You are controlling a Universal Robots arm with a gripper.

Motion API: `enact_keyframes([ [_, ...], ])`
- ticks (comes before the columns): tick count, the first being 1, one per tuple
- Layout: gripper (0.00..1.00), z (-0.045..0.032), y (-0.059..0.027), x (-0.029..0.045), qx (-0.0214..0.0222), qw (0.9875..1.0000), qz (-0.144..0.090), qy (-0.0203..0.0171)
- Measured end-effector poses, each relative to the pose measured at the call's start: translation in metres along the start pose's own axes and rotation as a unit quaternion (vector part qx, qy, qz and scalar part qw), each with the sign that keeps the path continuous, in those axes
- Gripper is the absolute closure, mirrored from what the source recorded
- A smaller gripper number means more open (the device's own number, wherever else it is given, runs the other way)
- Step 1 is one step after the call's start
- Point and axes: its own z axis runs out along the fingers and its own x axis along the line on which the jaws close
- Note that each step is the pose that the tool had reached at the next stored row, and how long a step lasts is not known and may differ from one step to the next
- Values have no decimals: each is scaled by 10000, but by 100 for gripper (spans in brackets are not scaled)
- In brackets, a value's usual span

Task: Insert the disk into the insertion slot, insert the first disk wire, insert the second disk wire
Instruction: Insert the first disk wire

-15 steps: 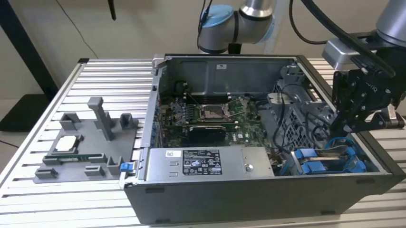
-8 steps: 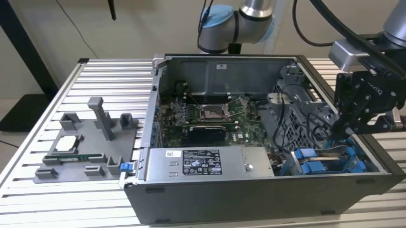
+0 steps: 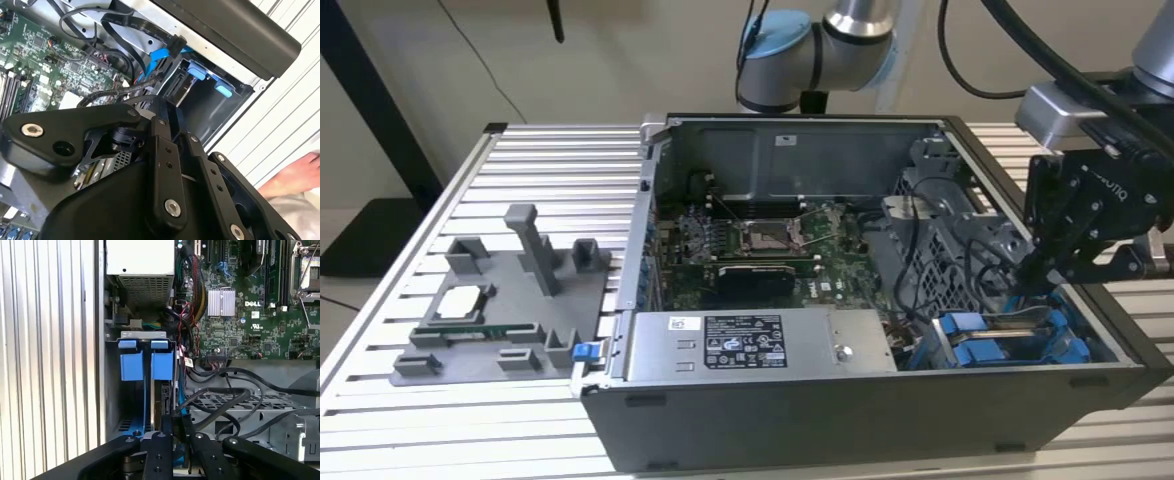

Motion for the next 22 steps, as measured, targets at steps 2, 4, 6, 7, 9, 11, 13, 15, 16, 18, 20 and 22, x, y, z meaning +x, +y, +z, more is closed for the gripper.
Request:
enact_keyframes([
  [2,100,1,-1,0,0,10000,0,0],
  [4,100,5,-19,0,-1,10000,-1,-5],
  [6,100,11,-54,-1,-10,10000,-1,-20],
  [7,100,19,-67,-1,-13,10000,-1,-34],
  [9,100,38,-87,0,-19,10000,-1,-55],
  [11,100,58,-95,1,-20,10000,-1,-76],
  [13,100,89,-98,2,-20,10000,-1,-93],
  [15,100,124,-100,3,-21,9999,-1,-99],
  [16,100,138,-101,4,-21,9999,-2,-101],
  [18,100,157,-108,10,-21,9999,-2,-102],
  [20,100,164,-120,23,-21,9999,-2,-102],
  [22,100,171,-129,35,-22,9999,-2,-102],
])
